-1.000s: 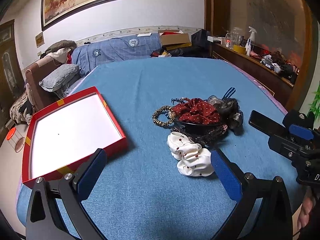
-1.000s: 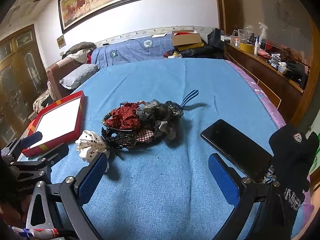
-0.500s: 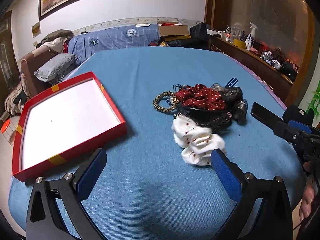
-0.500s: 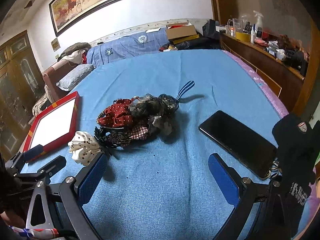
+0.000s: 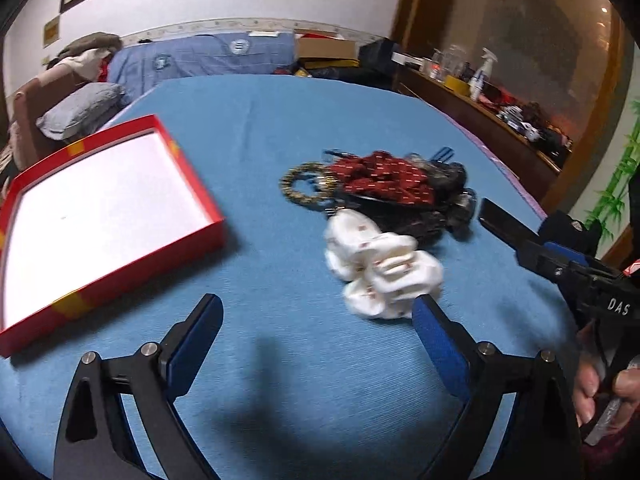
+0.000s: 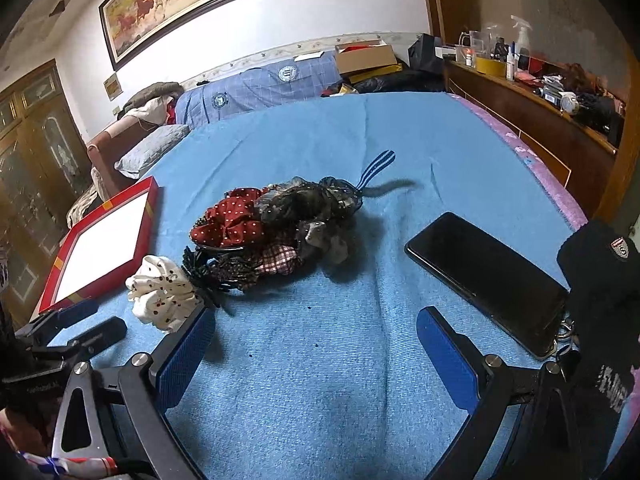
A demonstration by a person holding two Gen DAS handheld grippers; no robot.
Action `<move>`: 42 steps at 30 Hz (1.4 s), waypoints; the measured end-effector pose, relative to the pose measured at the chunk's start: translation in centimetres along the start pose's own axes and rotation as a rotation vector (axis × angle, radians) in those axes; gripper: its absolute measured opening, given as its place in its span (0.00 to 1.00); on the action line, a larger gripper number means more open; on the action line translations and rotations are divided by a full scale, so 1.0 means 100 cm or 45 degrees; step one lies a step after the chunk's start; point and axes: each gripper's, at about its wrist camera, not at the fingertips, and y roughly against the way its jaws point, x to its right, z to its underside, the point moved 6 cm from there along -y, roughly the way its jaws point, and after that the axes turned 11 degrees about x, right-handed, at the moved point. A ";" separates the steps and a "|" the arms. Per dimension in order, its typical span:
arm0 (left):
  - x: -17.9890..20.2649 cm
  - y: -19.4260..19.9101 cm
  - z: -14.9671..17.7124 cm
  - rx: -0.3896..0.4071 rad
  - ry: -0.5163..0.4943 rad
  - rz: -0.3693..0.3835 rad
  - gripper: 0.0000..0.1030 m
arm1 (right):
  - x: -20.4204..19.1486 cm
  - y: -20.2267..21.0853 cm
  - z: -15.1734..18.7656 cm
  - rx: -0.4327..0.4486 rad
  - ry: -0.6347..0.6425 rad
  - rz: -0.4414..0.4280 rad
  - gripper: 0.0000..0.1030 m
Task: Organize jewelry
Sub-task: 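Grasp the white polka-dot scrunchie with the left tool while the right tool grasps black hair clips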
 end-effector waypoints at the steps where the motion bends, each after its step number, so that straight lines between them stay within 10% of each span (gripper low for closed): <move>1: 0.003 -0.004 -0.001 -0.008 0.000 0.010 0.92 | 0.002 -0.001 0.001 -0.002 -0.007 0.000 0.99; 8: 0.026 -0.037 -0.012 -0.033 -0.039 0.033 0.87 | 0.014 -0.004 0.000 -0.006 -0.037 0.002 0.99; 12: 0.033 -0.058 -0.011 -0.103 -0.038 0.084 0.59 | 0.018 -0.006 0.000 -0.011 -0.048 0.000 0.99; 15: 0.034 -0.068 -0.012 -0.112 -0.039 0.081 0.55 | 0.019 -0.008 0.000 -0.014 -0.053 -0.001 0.99; 19: 0.037 -0.071 -0.009 -0.115 -0.039 0.118 0.20 | 0.017 -0.009 0.000 -0.012 -0.048 -0.006 0.99; 34: -0.010 -0.012 -0.018 0.067 0.015 0.077 0.14 | -0.017 -0.018 -0.006 -0.022 0.007 -0.128 1.00; 42: -0.032 -0.007 -0.012 0.066 0.045 0.038 0.15 | -0.034 -0.052 -0.014 -0.099 -0.088 -0.308 0.80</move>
